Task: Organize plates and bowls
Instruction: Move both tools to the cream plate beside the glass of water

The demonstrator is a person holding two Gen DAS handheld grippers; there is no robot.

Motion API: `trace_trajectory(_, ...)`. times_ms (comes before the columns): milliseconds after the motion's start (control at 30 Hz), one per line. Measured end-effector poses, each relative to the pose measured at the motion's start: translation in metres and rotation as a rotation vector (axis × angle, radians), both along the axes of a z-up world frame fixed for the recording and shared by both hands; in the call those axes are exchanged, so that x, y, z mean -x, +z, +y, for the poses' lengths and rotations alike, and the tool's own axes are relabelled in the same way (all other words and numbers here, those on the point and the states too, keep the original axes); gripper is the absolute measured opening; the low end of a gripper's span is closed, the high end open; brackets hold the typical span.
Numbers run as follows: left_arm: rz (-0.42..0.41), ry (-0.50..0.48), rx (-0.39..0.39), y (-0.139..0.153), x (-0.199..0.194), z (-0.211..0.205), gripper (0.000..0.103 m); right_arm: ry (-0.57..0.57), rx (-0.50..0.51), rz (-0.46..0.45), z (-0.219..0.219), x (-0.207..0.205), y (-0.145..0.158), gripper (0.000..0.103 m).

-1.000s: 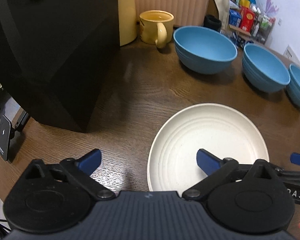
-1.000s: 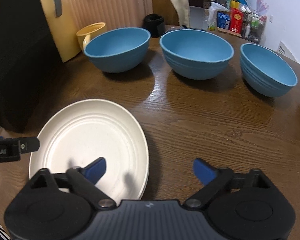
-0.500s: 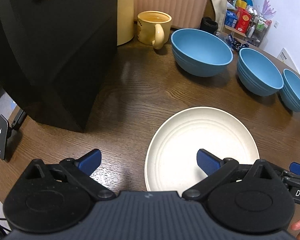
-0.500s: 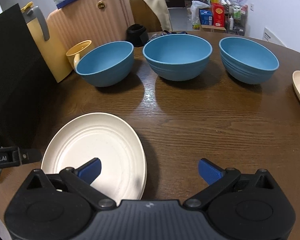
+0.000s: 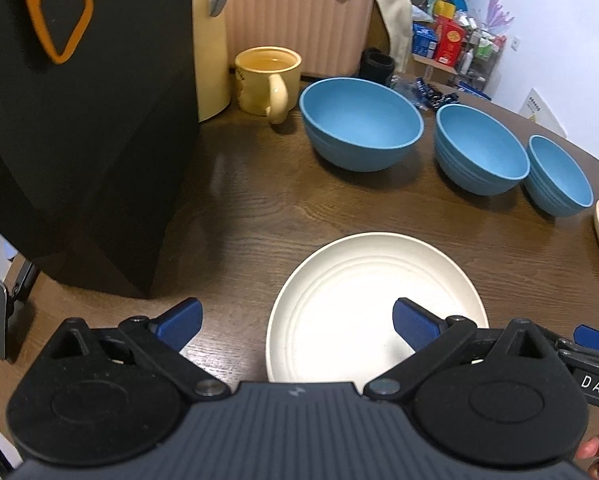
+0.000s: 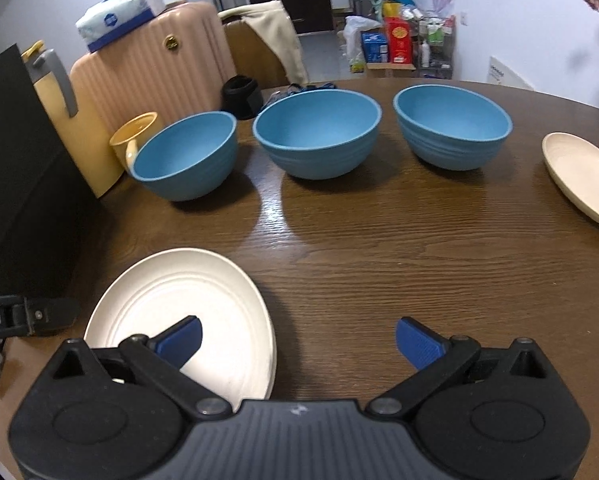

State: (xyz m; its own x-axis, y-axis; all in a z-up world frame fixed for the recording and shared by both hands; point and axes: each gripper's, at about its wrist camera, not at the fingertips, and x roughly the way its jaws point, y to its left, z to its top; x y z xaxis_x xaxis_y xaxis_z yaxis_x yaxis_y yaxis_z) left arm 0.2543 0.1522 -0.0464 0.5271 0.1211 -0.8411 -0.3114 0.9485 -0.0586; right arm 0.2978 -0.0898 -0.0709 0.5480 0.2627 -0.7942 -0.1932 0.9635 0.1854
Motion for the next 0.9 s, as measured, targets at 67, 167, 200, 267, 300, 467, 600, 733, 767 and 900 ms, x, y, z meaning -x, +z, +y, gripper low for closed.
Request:
trace_trajectory(67,-0.004,-0.015,0.005,0.001,-0.002,-0.001,0.103,-0.022,0.004,-0.004,-0.003,0.003,0.002,0.103)
trace_trajectory(167,-0.012,-0.042,0.011,0.003,-0.004,-0.003,0.103,-0.053,0.008,-0.008,-0.008,0.006,0.004,0.103)
trace_trajectory(200,-0.015,-0.05,0.013,0.004,-0.004,-0.004,0.103,-0.063,0.01,-0.009,-0.01,0.007,0.004,0.103)
trace_trajectory(267,-0.019,-0.066,0.014,0.005,-0.006,-0.007,0.103,-0.086,0.012,-0.013,-0.014,0.009,0.006,0.103)
trace_trajectory(300,-0.022,-0.073,0.015,0.005,-0.006,-0.008,0.103,-0.096,0.013,-0.015,-0.016,0.01,0.007,0.103)
trace_trajectory(467,-0.028,-0.101,0.026,0.007,-0.006,-0.016,0.103,-0.146,0.02,-0.026,-0.028,0.016,0.011,0.103)
trace_trajectory(600,-0.036,-0.109,0.03,0.01,-0.006,-0.025,0.103,-0.168,0.028,-0.029,-0.039,0.019,0.014,0.103)
trace_trajectory(733,-0.041,-0.109,0.037,0.014,-0.009,-0.037,0.103,-0.179,0.036,-0.033,-0.052,0.02,0.016,0.103)
trace_trajectory(767,-0.041,-0.109,0.039,0.014,-0.01,-0.041,0.103,-0.182,0.038,-0.032,-0.057,0.02,0.017,0.103)
trace_trajectory(900,-0.049,-0.118,0.038,0.018,-0.011,-0.06,0.103,-0.194,0.038,-0.034,-0.074,0.018,0.019,0.103)
